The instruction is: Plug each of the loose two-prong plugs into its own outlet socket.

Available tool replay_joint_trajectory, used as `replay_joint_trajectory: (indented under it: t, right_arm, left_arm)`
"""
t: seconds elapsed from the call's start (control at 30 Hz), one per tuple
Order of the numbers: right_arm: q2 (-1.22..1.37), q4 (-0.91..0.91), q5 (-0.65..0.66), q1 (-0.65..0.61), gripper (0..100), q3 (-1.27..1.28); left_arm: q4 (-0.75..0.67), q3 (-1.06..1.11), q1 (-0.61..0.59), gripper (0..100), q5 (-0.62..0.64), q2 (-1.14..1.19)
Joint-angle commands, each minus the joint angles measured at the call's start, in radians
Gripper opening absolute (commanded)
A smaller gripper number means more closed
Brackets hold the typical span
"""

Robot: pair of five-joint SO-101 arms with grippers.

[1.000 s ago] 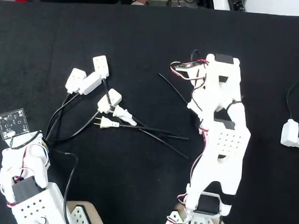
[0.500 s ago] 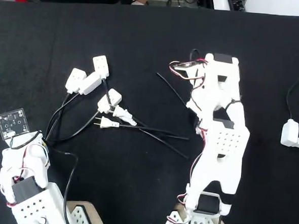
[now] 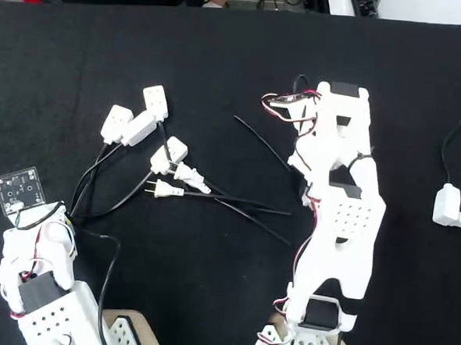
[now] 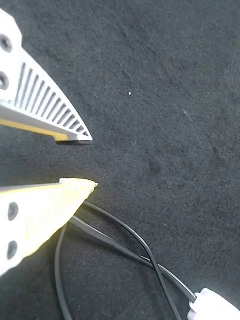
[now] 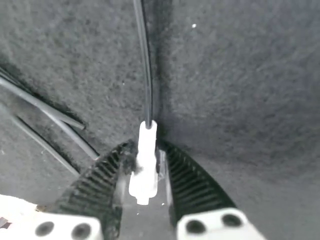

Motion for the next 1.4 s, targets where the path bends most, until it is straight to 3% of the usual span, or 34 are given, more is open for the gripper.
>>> replay_joint_trajectory:
  t: [0.0, 0.3, 0.53, 0.67, 0.77, 1.0, 1.17, 1.37]
  right_arm:
    - [-0.166, 0.026, -0.008, -0.017, 1.1, 0.059]
    - [-0.773, -0.187, -0.109, -0.055, 1.1, 0.492]
    - [-1.345, -0.463, -0.328, -0.305, 1.1, 0.903]
    - [-1.541, -0.663, -0.514, -0.454, 1.1, 1.063]
    - [-1.613, -0.847, -0.704, -0.557, 1.1, 1.193]
    - [-1.656, -1.178, -0.991, -0.760, 1.1, 1.409]
    - [-1.656, -1.379, -1.013, -0.830, 1.2, 1.557]
    - [-1.684, -1.559, -1.016, -0.848, 1.2, 1.696]
  left_arm:
    - [-0.011, 0.018, 0.013, 13, -0.009, -0.003]
    - [-0.011, 0.018, 0.061, 13, -0.009, -0.003]
    - [-0.011, 0.015, 0.153, 13, -0.009, -0.003]
    - [-0.018, -0.007, 0.205, 13, -0.009, -0.003]
    - [-0.014, -0.053, 0.271, 13, -0.009, -0.003]
    - [-0.018, -0.134, 0.487, 13, -0.009, -0.005]
    - [-0.018, -0.125, 0.673, 13, -0.009, -0.005]
    - [-0.061, -0.113, 0.733, 13, -0.008, -0.005]
